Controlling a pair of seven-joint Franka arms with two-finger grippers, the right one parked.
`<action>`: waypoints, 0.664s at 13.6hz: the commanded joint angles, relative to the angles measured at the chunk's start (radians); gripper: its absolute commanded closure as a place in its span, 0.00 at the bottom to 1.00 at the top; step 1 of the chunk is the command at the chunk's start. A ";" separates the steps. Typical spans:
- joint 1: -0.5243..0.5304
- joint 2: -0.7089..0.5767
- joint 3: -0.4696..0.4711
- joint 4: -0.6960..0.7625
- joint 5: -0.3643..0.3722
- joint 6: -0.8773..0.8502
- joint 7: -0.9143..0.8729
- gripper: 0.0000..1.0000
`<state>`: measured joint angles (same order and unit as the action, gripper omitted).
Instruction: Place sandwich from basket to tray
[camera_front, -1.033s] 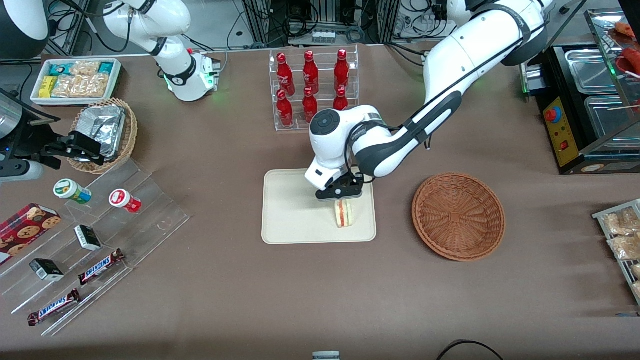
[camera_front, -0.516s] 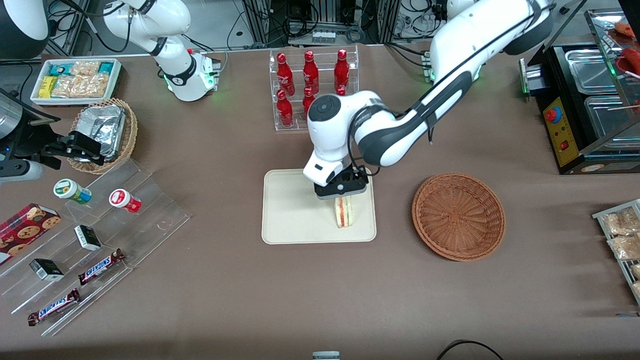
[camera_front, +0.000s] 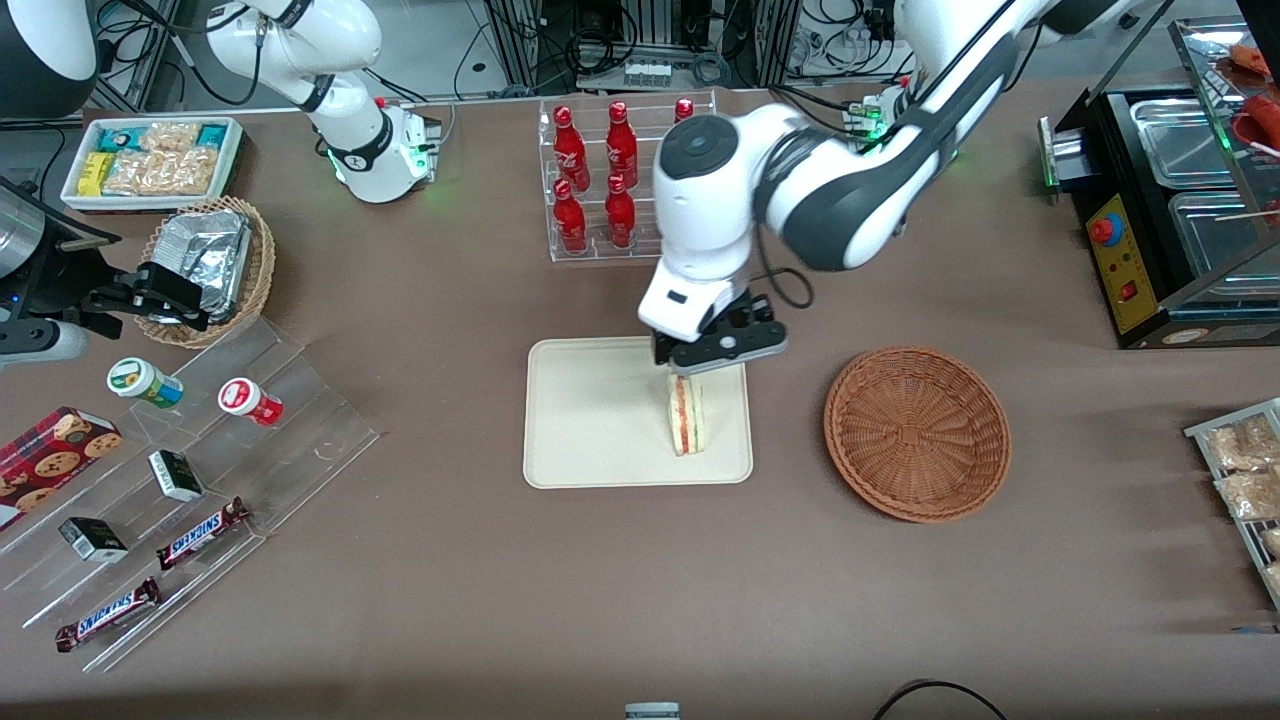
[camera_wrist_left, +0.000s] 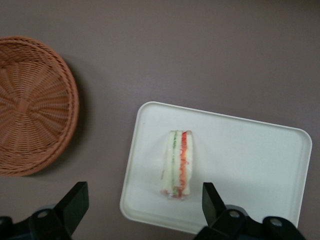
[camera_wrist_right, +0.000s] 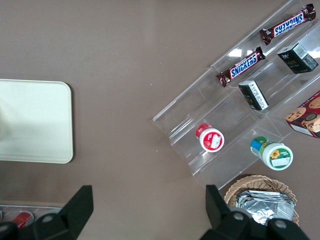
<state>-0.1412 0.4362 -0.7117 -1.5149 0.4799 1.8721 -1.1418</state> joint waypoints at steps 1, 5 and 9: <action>0.011 -0.109 0.073 -0.013 -0.125 -0.051 0.123 0.00; 0.081 -0.172 0.104 -0.010 -0.181 -0.132 0.296 0.00; 0.089 -0.252 0.289 -0.005 -0.343 -0.169 0.564 0.00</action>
<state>-0.0520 0.2425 -0.5084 -1.5133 0.2248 1.7470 -0.7123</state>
